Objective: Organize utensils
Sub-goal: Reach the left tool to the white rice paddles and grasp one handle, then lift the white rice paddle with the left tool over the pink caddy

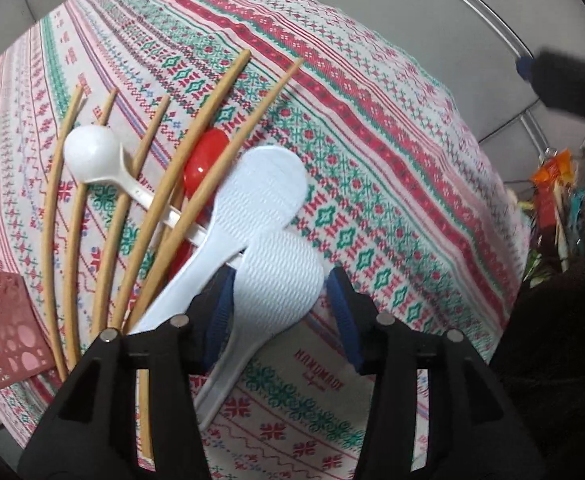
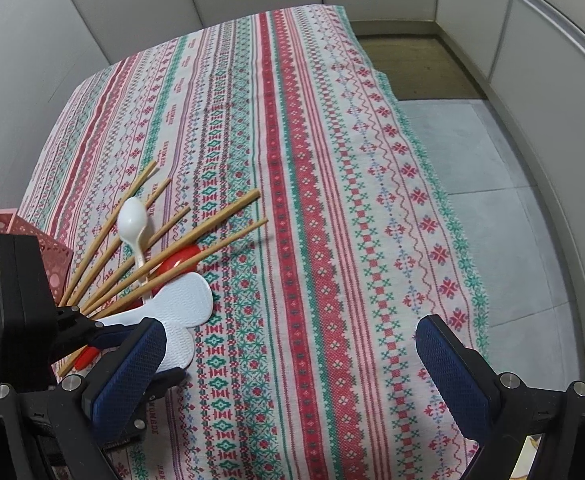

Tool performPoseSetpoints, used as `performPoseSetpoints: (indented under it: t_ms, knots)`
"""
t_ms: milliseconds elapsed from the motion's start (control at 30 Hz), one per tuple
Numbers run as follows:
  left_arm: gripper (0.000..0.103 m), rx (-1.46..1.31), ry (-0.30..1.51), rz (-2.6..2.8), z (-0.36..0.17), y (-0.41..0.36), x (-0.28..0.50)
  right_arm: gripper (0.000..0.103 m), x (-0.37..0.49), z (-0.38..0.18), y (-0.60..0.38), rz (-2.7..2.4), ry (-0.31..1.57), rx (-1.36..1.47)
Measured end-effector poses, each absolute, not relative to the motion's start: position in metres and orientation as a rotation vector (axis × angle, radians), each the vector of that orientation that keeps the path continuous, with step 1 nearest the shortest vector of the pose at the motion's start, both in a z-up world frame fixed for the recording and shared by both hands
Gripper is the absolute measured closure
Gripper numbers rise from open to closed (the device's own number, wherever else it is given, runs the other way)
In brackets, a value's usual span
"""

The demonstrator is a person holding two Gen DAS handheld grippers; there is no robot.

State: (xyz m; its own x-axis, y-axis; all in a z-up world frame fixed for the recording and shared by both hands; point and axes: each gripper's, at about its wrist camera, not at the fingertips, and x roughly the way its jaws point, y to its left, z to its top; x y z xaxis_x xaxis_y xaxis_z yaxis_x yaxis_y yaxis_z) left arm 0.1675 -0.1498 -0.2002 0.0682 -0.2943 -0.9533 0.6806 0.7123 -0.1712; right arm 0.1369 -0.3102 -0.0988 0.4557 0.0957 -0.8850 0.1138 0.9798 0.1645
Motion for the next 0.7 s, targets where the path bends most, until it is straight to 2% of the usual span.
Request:
performPoseSetpoints:
  t_ms: [67, 133, 200, 267, 367, 700]
  knots:
    - [0.067, 0.369, 1.314, -0.747, -0.199, -0.15, 0.174, 0.0, 0.137, -0.099, -0.312, -0.013, 1.101, 0.216]
    - [0.068, 0.362, 1.328, -0.733, -0.2, -0.152, 0.178, 0.0, 0.137, -0.1, -0.313, -0.014, 1.102, 0.221]
    - [0.073, 0.346, 1.336, -0.73, -0.199, -0.152, 0.181, 0.0, 0.137, -0.101, -0.315, -0.017, 1.105, 0.225]
    - [0.086, 0.307, 1.335, -0.732, -0.191, -0.151, 0.181, 0.0, 0.137, -0.102, -0.317, -0.02, 1.107, 0.23]
    - [0.098, 0.266, 1.31, -0.723, -0.181, -0.146, 0.187, 0.0, 0.136, -0.102, -0.318, -0.024, 1.108, 0.237]
    - [0.099, 0.178, 1.094, -0.636, -0.112, -0.111, 0.182, 0.0, 0.137, -0.099, -0.313, -0.015, 1.102, 0.247]
